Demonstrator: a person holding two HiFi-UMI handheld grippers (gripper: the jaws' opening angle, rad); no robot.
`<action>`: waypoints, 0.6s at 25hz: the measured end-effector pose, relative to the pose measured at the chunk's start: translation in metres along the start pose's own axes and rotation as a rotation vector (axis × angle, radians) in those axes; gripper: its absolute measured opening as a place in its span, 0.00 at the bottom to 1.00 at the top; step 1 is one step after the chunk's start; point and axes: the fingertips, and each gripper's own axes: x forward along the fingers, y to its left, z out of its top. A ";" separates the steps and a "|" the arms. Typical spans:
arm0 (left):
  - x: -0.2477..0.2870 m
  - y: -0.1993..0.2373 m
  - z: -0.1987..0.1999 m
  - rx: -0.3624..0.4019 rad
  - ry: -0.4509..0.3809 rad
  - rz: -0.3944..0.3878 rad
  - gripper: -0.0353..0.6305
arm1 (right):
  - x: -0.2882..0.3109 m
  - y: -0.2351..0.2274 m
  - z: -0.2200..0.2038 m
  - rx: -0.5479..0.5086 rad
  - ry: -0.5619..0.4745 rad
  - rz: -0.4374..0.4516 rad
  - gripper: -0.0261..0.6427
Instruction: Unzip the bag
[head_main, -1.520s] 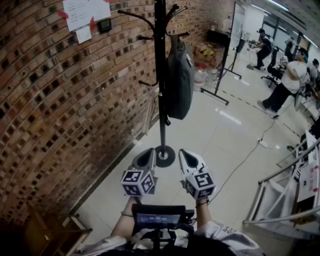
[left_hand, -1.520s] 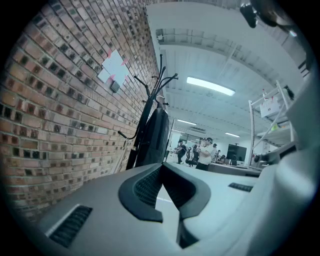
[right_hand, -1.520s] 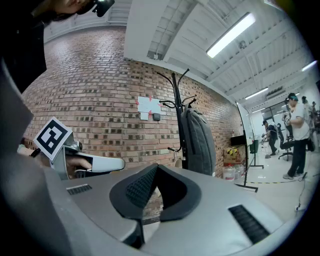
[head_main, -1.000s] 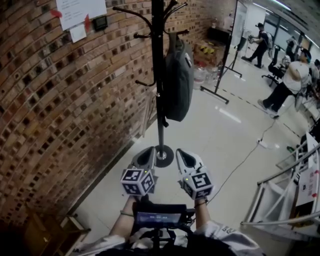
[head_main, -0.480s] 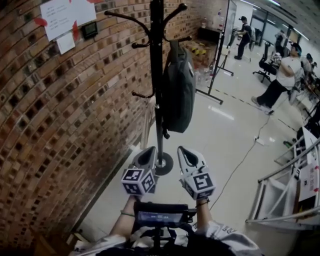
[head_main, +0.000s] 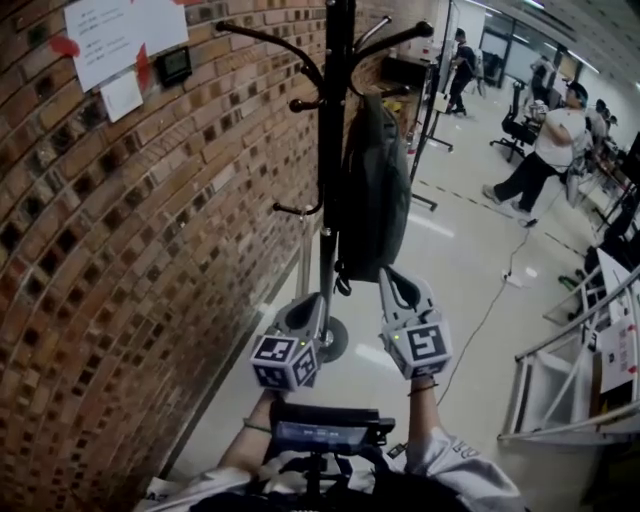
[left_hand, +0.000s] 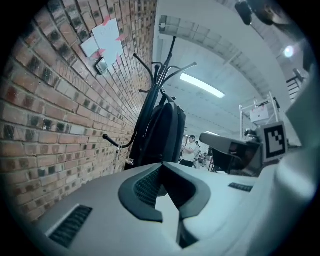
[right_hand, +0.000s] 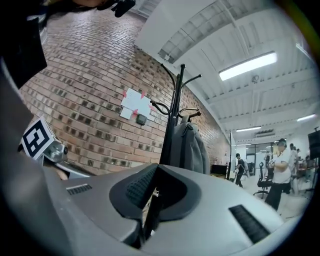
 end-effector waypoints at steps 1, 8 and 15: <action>0.002 0.002 0.001 0.008 0.005 -0.012 0.06 | 0.005 -0.003 0.004 -0.013 -0.003 -0.013 0.03; 0.011 0.018 0.002 -0.004 0.018 -0.059 0.06 | 0.041 -0.024 0.041 -0.124 -0.019 -0.072 0.04; 0.021 0.020 -0.001 -0.031 0.019 -0.067 0.06 | 0.062 -0.043 0.072 -0.226 -0.020 -0.098 0.06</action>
